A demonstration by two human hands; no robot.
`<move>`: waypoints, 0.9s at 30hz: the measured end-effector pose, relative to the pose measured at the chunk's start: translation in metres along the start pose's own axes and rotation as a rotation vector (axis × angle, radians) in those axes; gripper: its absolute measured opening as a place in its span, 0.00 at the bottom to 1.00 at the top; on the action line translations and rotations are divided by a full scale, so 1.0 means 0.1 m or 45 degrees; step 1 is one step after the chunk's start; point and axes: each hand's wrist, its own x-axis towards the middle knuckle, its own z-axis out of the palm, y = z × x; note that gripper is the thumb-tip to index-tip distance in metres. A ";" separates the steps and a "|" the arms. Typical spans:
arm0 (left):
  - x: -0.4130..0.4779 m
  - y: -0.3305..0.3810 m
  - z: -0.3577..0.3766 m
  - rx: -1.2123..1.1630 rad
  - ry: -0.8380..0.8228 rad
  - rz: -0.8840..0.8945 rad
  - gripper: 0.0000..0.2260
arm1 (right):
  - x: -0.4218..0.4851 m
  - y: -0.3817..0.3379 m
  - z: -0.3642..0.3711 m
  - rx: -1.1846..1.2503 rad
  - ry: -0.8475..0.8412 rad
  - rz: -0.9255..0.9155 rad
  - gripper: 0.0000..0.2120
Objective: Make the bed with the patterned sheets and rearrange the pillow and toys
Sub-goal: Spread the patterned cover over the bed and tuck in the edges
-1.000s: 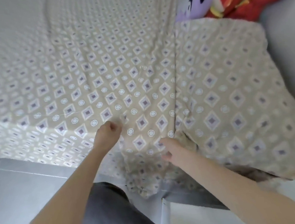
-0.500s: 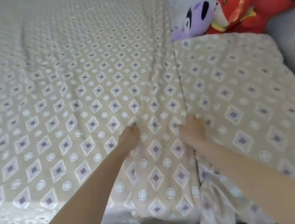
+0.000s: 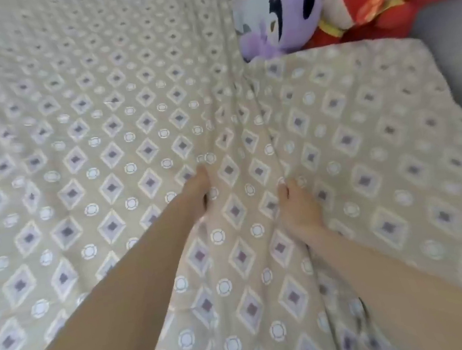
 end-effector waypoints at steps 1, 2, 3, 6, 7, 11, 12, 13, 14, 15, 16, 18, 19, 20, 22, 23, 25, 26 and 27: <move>0.02 0.02 -0.01 -0.046 0.015 -0.042 0.19 | 0.01 -0.01 -0.03 -0.001 -0.037 0.007 0.17; 0.01 0.05 -0.03 -0.074 0.004 -0.079 0.19 | 0.03 -0.02 -0.06 -0.001 -0.087 0.010 0.17; -0.01 0.09 -0.04 -0.062 -0.035 -0.122 0.17 | 0.06 -0.03 -0.10 0.010 -0.147 0.022 0.17; -0.08 0.16 -0.08 0.011 -0.121 -0.174 0.10 | 0.13 -0.02 -0.19 0.131 -0.301 0.076 0.15; -0.09 0.18 -0.10 0.031 -0.085 -0.164 0.08 | 0.16 -0.02 -0.23 0.179 -0.336 0.099 0.15; -0.05 0.18 -0.27 0.318 0.305 0.255 0.06 | 0.15 -0.02 -0.35 0.293 -0.326 0.103 0.18; -0.05 0.17 -0.30 0.444 0.384 0.377 0.07 | 0.13 -0.01 -0.37 0.304 -0.291 0.098 0.18; -0.07 0.17 -0.31 0.549 0.440 0.443 0.07 | 0.11 0.00 -0.38 0.304 -0.262 0.099 0.17; -0.08 0.17 -0.30 0.624 0.470 0.470 0.08 | 0.10 0.00 -0.38 0.303 -0.248 0.110 0.17; -0.07 0.16 -0.29 0.665 0.479 0.452 0.09 | 0.11 0.01 -0.37 0.286 -0.256 0.127 0.17; -0.05 0.15 -0.28 0.661 0.462 0.395 0.09 | 0.12 0.01 -0.35 0.252 -0.284 0.148 0.17; 0.02 0.22 -0.28 0.588 0.384 0.225 0.09 | 0.18 -0.03 -0.38 0.076 -0.363 0.131 0.19; 0.05 0.27 -0.29 0.580 0.337 0.162 0.09 | 0.22 -0.04 -0.41 -0.083 -0.383 0.068 0.19; 0.07 0.34 -0.29 0.591 0.292 0.133 0.08 | 0.26 -0.07 -0.45 -0.250 -0.391 0.006 0.18; 0.12 0.50 -0.29 0.552 0.205 0.121 0.09 | 0.36 -0.16 -0.54 -0.400 -0.371 -0.058 0.12; 0.15 0.57 -0.29 0.514 0.159 0.108 0.10 | 0.42 -0.23 -0.59 -0.389 -0.368 -0.065 0.10; 0.21 0.71 -0.25 0.422 0.062 0.048 0.10 | 0.60 -0.39 -0.67 -0.312 -0.339 -0.073 0.11; 0.25 0.78 -0.22 0.383 0.022 0.030 0.10 | 0.72 -0.46 -0.69 -0.241 -0.336 -0.051 0.11; 0.31 0.85 -0.19 0.353 -0.008 0.026 0.10 | 0.83 -0.54 -0.71 -0.146 -0.349 -0.001 0.11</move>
